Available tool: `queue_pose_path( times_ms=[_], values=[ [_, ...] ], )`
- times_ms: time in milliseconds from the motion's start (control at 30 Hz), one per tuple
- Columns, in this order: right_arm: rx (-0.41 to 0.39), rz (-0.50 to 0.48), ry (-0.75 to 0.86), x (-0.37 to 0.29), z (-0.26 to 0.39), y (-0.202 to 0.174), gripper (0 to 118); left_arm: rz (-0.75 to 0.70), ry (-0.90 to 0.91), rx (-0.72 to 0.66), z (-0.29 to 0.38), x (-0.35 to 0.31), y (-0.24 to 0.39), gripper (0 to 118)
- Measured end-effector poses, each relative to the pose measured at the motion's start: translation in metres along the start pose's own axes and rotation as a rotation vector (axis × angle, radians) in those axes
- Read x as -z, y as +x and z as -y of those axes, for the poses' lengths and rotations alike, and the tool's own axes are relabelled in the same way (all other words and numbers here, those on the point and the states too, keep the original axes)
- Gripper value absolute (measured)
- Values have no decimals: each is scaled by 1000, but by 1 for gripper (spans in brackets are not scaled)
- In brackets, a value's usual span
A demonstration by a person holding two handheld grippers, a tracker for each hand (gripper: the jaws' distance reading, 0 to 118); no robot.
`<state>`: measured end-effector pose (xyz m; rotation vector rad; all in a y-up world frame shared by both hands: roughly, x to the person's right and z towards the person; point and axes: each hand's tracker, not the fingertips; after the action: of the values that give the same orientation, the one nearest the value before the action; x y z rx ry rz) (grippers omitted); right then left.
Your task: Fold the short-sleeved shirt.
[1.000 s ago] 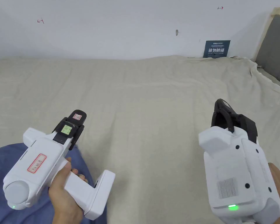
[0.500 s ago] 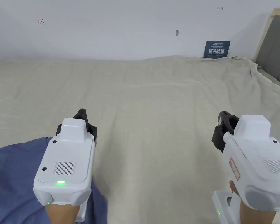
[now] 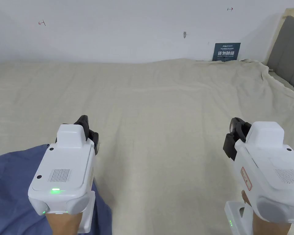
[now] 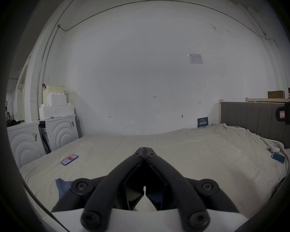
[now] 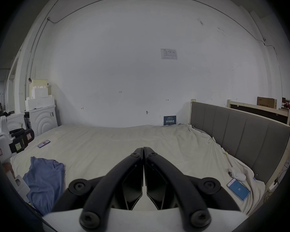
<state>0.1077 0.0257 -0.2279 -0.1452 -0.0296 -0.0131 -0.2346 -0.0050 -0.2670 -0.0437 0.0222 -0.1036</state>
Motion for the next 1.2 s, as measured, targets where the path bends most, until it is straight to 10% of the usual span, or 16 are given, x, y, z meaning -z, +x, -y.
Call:
queue_pose_path(
  times_ms=[1200],
  values=[
    [-52,-29,26,2,-5,-11,0,-24,22,5,-3,-6,-12,0]
  ],
)
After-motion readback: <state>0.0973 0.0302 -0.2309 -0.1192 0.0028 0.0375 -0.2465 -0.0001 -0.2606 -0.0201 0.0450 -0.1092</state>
